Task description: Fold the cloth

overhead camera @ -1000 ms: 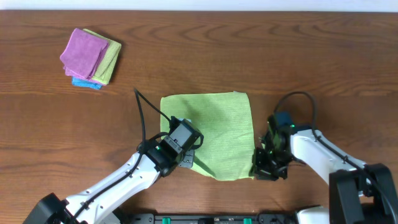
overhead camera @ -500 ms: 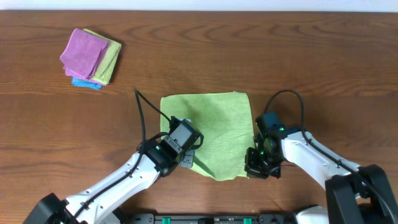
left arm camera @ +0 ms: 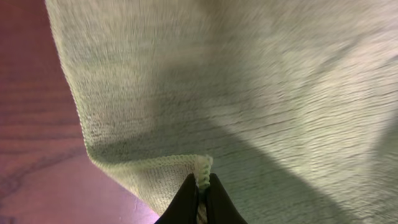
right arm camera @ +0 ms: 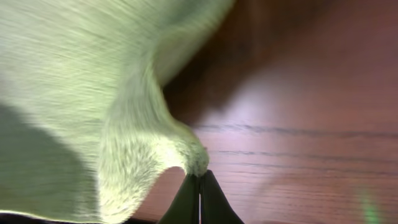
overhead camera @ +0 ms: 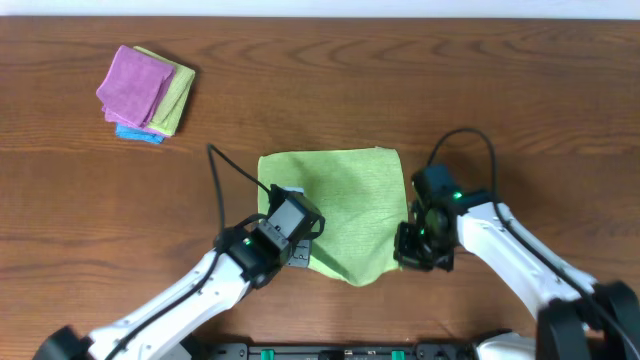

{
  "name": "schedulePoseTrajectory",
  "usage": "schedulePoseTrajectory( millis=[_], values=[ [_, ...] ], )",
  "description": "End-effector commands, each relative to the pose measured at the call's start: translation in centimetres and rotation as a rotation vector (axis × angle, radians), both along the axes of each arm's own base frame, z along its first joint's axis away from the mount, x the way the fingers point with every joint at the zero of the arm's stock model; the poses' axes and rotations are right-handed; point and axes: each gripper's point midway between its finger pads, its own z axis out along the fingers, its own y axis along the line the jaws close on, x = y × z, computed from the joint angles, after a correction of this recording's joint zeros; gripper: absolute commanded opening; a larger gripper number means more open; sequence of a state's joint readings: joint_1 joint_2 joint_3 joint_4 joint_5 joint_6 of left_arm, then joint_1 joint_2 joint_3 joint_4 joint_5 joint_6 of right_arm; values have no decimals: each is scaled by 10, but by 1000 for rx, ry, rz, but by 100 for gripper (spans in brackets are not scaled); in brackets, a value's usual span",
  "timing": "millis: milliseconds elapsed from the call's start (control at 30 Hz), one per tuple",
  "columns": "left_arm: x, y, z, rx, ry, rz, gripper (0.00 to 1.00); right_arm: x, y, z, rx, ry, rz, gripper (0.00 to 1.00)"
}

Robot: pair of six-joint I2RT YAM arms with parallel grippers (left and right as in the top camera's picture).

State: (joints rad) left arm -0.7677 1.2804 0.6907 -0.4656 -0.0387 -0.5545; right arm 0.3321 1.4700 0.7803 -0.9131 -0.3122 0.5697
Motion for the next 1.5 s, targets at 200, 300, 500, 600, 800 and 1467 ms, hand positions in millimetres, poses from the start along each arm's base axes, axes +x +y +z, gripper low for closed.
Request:
schedulePoseTrajectory(
  millis=[200, 300, 500, 600, 800, 1467],
  values=[
    [22, 23, 61, -35, -237, 133, 6, 40, 11, 53, 41, -207, -13, 2],
    [29, 28, 68, -35, -281, 171, 6, 52, 14, 55, 57, -251, -24, 1],
    [52, 50, 62, -42, -272, 295, 6, 80, 17, 59, 74, -348, -67, 2],
    [63, 58, 60, -67, -260, 321, 6, 95, 15, 60, 85, -386, -91, 2],
    [89, 64, 50, -116, -243, 331, 6, 127, 17, 57, 102, -447, -114, 1],
    [185, 57, 24, -227, -281, 246, 6, 198, 25, 41, 76, -513, -169, 1]
  ],
)
